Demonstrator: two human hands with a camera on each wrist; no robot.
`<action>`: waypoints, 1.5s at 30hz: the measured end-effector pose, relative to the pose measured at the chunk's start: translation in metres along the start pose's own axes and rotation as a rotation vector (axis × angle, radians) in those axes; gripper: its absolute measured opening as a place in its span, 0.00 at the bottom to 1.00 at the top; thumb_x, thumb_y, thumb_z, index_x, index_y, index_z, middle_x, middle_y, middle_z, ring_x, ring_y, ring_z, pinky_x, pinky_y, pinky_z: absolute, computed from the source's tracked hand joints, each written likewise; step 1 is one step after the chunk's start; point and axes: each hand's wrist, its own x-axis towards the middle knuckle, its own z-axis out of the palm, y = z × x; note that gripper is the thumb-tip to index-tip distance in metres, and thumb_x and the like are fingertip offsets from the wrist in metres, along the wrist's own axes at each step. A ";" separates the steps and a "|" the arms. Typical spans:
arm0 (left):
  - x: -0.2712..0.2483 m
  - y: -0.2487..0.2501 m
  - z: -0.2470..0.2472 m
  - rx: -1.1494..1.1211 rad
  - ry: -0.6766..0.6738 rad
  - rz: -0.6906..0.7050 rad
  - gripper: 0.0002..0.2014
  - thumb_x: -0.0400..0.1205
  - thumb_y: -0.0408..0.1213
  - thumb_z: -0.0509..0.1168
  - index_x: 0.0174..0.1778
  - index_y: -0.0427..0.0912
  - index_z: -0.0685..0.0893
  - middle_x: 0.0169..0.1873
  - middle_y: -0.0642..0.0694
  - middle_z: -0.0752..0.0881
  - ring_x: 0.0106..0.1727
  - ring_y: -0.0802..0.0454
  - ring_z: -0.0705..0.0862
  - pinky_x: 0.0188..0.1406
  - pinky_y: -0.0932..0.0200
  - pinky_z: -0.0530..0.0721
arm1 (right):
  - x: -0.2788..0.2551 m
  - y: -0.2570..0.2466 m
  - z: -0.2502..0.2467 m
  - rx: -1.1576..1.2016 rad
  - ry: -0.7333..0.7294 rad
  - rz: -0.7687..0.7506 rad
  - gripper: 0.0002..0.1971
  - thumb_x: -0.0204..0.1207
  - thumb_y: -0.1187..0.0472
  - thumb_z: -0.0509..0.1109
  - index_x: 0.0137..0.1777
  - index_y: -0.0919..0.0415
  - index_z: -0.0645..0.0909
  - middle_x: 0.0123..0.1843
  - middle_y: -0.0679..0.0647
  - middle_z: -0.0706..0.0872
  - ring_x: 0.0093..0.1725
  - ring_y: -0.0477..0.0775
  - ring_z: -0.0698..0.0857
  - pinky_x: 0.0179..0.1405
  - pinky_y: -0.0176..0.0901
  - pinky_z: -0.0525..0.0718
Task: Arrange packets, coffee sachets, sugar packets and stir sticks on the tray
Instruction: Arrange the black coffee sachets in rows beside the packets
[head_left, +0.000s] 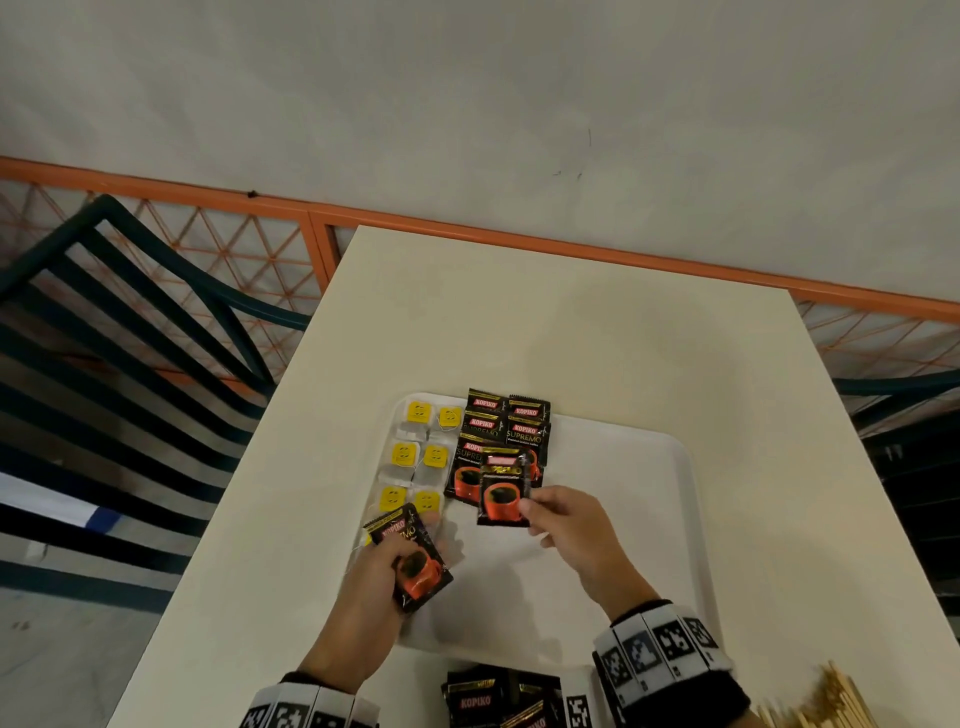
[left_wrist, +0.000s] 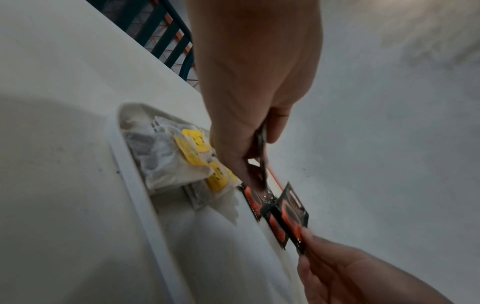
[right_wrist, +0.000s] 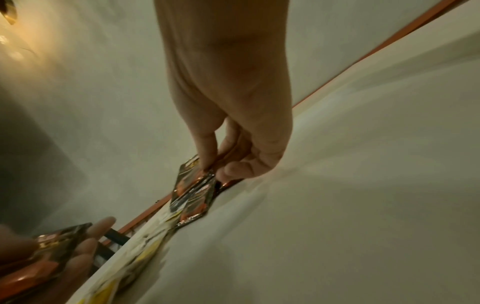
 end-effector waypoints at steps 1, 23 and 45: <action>0.000 0.000 0.001 0.020 -0.002 0.001 0.17 0.80 0.23 0.52 0.55 0.38 0.83 0.43 0.37 0.91 0.45 0.43 0.89 0.42 0.54 0.87 | 0.003 0.003 -0.002 0.017 0.061 0.019 0.02 0.75 0.64 0.71 0.47 0.60 0.82 0.35 0.52 0.84 0.34 0.48 0.80 0.31 0.35 0.77; 0.001 -0.010 -0.001 0.276 0.036 0.133 0.15 0.75 0.25 0.68 0.55 0.44 0.84 0.47 0.42 0.91 0.51 0.41 0.88 0.60 0.39 0.82 | 0.019 0.009 0.008 -0.183 0.329 -0.038 0.09 0.75 0.59 0.71 0.52 0.60 0.78 0.44 0.52 0.83 0.42 0.48 0.80 0.33 0.27 0.71; -0.035 -0.022 -0.031 0.804 -0.041 0.345 0.18 0.77 0.28 0.68 0.45 0.63 0.85 0.43 0.60 0.88 0.45 0.61 0.86 0.42 0.72 0.80 | 0.014 -0.007 0.039 -0.117 0.001 -0.009 0.03 0.75 0.63 0.71 0.45 0.63 0.82 0.34 0.54 0.83 0.33 0.50 0.80 0.34 0.38 0.79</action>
